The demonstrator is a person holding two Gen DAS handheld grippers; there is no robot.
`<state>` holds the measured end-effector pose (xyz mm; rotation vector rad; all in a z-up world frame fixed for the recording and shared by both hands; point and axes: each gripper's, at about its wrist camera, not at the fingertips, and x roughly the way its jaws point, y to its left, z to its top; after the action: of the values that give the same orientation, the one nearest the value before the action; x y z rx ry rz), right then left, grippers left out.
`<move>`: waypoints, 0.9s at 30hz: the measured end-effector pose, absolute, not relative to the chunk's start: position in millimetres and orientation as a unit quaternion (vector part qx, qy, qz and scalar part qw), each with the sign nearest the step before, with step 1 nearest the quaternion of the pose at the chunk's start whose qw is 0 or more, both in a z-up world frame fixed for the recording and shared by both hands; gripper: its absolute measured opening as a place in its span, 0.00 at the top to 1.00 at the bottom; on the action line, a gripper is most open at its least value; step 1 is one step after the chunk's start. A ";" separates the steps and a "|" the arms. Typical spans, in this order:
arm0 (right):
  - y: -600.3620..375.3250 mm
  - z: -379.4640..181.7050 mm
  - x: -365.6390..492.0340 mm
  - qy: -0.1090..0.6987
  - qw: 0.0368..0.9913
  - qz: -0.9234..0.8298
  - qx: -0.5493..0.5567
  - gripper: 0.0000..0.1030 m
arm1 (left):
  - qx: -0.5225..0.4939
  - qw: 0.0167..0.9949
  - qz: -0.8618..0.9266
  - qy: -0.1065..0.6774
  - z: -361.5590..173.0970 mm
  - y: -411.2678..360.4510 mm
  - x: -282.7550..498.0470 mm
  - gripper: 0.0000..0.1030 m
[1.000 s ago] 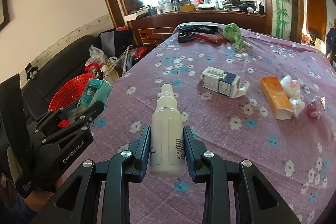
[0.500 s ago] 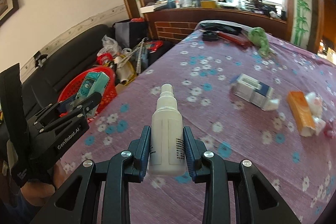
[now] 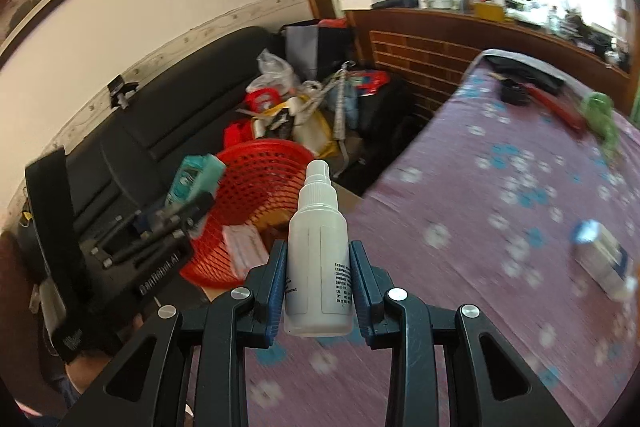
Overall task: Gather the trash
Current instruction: 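Carry the wet-wipe packet and spray bottle over the red basket and open both tools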
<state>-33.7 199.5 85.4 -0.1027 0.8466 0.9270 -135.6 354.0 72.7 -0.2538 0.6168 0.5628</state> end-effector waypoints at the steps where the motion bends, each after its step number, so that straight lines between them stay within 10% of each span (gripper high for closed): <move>1: 209.0 85.0 -31.2 0.397 0.805 0.438 -0.047 0.68 | -0.128 0.904 0.275 0.301 70.9 362.0 -135.4 0.59; 14: 244.2 79.0 -1.6 0.417 0.793 0.445 -0.005 0.62 | -0.149 0.903 0.267 0.301 66.8 384.4 -134.8 0.39; 27: 21.9 79.0 25.0 0.402 0.863 0.293 0.082 0.62 | -0.085 0.933 0.158 0.311 93.8 272.1 -104.5 0.31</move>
<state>25.0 21.9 79.0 0.1729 0.8436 0.6152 -104.5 272.1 93.8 -0.1736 0.6358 0.3224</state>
